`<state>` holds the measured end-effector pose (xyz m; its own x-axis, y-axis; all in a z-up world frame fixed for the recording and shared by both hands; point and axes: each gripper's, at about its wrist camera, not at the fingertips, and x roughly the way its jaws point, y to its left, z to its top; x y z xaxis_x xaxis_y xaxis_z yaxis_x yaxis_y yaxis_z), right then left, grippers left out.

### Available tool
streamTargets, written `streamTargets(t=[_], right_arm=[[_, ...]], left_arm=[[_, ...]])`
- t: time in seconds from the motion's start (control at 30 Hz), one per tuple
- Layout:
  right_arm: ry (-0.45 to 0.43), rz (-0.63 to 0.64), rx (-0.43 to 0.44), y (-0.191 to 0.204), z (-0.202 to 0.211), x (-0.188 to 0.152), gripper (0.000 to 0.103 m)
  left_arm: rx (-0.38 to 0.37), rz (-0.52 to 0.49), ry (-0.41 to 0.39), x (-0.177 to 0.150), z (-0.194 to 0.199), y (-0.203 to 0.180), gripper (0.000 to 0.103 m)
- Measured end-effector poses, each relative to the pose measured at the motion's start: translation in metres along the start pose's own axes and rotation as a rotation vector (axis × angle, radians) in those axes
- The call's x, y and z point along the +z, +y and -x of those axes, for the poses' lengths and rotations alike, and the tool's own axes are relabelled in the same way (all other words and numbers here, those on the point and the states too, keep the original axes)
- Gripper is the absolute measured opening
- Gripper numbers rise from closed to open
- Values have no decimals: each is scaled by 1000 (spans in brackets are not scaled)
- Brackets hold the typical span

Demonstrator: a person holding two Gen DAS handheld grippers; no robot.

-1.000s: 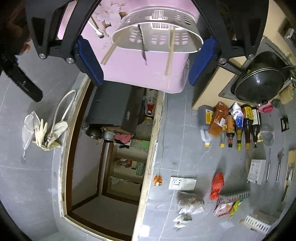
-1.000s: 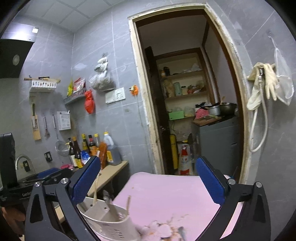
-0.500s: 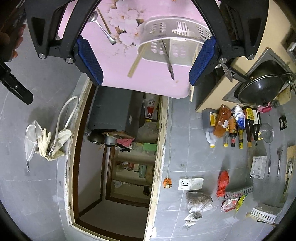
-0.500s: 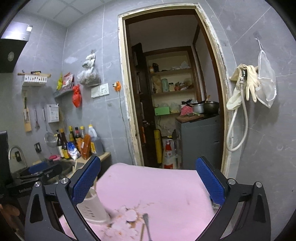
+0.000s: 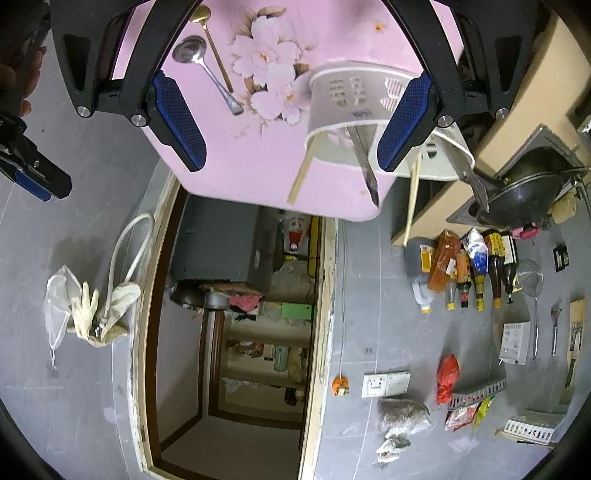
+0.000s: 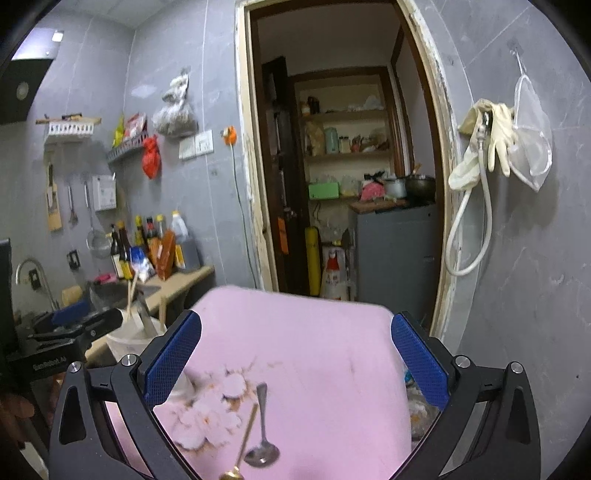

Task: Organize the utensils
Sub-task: 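Move the left tool toward the gold spoon while the right tool approaches the silver spoon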

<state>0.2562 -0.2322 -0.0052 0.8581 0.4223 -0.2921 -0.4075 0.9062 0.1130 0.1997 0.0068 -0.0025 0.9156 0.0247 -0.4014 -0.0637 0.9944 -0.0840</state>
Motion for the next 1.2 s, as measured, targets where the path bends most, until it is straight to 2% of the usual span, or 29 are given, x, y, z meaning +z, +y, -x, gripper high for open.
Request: streamTargets(t=[0.4, 0.5, 0.63, 0.7, 0.87, 0.97, 1.2], right_arm=[[247, 29, 76, -18, -55, -53, 101], [305, 36, 104, -17, -71, -66, 92], [389, 50, 140, -14, -92, -83, 74], [429, 56, 154, -12, -100, -89, 72], [543, 110, 196, 1, -126, -103, 50], [598, 145, 204, 9, -136, -110, 44], [637, 246, 168, 24, -144, -116, 44]], left_arm=[[36, -22, 153, -58, -40, -9, 91], [41, -27, 198, -73, -53, -8, 91], [28, -28, 257, -91, -68, -4, 91], [21, -28, 290, -97, -75, -1, 91], [31, 1, 352, -105, -88, 5, 91], [45, 34, 378, -106, -92, 12, 91], [50, 61, 400, -104, -91, 19, 91]])
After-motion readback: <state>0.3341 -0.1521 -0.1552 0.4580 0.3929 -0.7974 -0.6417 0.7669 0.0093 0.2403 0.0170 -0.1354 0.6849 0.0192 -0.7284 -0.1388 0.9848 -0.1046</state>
